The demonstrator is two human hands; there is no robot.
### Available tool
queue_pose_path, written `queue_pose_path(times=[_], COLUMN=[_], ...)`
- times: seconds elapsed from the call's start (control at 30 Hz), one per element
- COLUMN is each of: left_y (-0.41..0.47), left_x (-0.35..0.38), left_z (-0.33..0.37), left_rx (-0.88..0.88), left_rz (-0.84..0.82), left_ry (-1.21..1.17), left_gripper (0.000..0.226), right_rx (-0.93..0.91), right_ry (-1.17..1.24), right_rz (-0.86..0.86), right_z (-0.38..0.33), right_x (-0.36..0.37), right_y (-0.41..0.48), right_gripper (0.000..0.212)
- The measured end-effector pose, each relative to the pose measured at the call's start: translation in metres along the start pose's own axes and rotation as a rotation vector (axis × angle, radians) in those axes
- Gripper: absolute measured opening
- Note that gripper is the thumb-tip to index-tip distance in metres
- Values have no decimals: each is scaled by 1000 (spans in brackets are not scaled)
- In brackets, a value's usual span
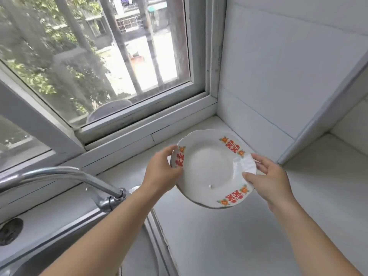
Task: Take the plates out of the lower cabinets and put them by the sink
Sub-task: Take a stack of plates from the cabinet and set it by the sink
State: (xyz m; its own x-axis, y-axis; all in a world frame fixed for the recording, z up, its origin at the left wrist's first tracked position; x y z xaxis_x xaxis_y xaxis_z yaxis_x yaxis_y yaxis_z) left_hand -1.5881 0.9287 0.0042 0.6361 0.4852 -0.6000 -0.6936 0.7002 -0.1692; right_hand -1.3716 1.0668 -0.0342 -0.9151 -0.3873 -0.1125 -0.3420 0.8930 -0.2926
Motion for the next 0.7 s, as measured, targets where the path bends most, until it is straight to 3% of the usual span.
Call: queue_pose_path(times=[0.33, 0.7], left_y=[106, 143], left_x=[37, 75], left_z=[-33, -72], left_rx=[-91, -231], left_rz=[-36, 27], left_ry=[5, -117], left_gripper=[64, 62], right_rx=[1, 18], right_ry=[-61, -173], right_rz=[-24, -59], right_z=[1, 21], right_x=[34, 63], right_y=[107, 177], right_gripper=[48, 47])
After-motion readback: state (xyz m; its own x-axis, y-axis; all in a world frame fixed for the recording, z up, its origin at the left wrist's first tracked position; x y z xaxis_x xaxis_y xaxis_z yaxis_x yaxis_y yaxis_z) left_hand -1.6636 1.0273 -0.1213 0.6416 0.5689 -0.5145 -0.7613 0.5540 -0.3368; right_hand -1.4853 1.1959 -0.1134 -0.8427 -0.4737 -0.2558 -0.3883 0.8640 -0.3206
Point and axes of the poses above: each hand's wrist, its own y-axis towards the middle knuckle, its own x-axis out of the palm, z = x × y, the point moved 5 cm from there along y, towards the middle knuckle, and after that the axes turned 1 degree about y, right-handed, at the moved point
